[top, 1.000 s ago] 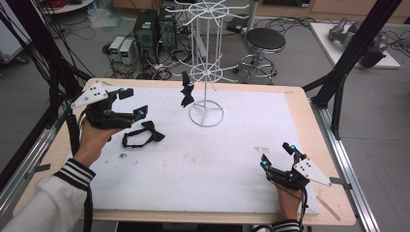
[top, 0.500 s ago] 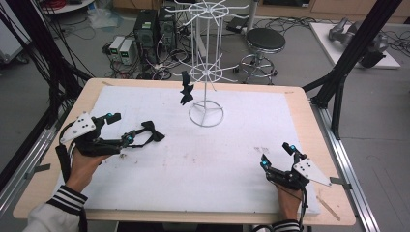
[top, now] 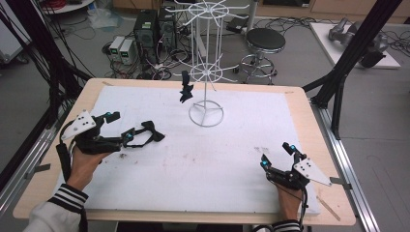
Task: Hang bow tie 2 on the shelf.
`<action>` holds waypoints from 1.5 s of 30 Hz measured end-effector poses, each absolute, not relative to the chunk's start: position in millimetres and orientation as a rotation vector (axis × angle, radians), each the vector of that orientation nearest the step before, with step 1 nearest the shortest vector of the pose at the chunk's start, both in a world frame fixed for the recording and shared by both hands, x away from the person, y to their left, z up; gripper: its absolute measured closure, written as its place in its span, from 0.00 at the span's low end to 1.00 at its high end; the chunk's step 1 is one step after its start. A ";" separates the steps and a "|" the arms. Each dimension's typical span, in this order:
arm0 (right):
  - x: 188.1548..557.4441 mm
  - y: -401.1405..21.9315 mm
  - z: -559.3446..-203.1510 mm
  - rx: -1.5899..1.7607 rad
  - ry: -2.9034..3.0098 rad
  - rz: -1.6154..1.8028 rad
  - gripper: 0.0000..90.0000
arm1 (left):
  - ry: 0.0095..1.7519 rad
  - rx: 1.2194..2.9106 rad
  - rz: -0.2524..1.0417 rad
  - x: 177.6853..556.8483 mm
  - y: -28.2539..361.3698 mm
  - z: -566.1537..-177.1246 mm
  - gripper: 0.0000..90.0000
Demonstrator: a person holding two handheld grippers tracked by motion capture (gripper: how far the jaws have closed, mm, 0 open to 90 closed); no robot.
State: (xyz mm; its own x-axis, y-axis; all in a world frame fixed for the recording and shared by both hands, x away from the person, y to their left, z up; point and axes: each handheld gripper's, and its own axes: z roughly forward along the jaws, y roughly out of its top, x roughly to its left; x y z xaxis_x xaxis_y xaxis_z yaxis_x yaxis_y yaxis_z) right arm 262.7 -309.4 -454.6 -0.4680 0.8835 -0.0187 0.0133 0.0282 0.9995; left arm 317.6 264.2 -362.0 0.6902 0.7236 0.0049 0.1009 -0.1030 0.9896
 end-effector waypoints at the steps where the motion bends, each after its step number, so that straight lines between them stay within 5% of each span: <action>1: 262.7 -309.4 -454.6 0.934 1.586 1.529 0.12 | 0.689 1.614 0.604 317.7 264.2 -361.8 0.19; 45: 263.0 -309.9 -454.6 0.941 1.584 1.540 0.12 | 0.939 1.892 0.455 384.3 223.8 -366.5 0.20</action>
